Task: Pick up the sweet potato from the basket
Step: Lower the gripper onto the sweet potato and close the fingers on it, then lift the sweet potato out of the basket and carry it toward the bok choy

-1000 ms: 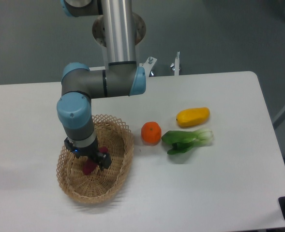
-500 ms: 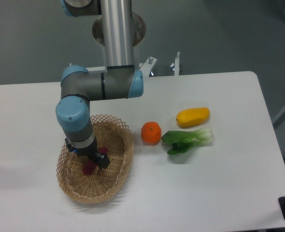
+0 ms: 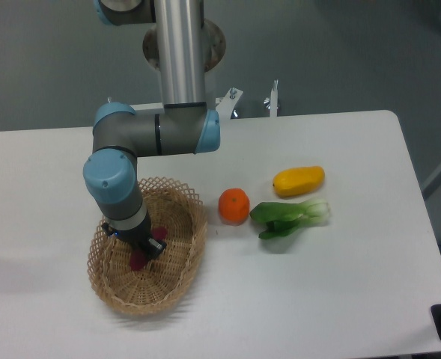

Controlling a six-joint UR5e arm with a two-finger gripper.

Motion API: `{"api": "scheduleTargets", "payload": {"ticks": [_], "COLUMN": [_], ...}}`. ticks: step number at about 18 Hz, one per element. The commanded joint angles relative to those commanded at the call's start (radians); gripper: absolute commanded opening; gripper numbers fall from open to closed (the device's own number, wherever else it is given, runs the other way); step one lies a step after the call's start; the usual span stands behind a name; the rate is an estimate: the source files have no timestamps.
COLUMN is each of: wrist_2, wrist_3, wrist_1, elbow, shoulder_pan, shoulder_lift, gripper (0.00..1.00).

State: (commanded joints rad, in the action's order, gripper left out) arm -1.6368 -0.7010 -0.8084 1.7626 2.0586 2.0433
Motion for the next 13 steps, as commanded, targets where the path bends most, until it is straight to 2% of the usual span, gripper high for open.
{"api": "scheduleTargets", "payload": {"ticks": [6, 10, 13], "wrist_2": [0.0, 0.011, 0.012], "wrist_3": [-0.048, -0.068, -0.09], "wrist_1": [-0.003, -0.02, -0.025], "elbow": [-0.049, -0.139, -0.201], "shoulder_pan": [0.024, 0.086, 0.144], "shoulder_lift": [-0.061, -0.1, -0.101], "gripper": [0.18, 0.18, 0.18]}}
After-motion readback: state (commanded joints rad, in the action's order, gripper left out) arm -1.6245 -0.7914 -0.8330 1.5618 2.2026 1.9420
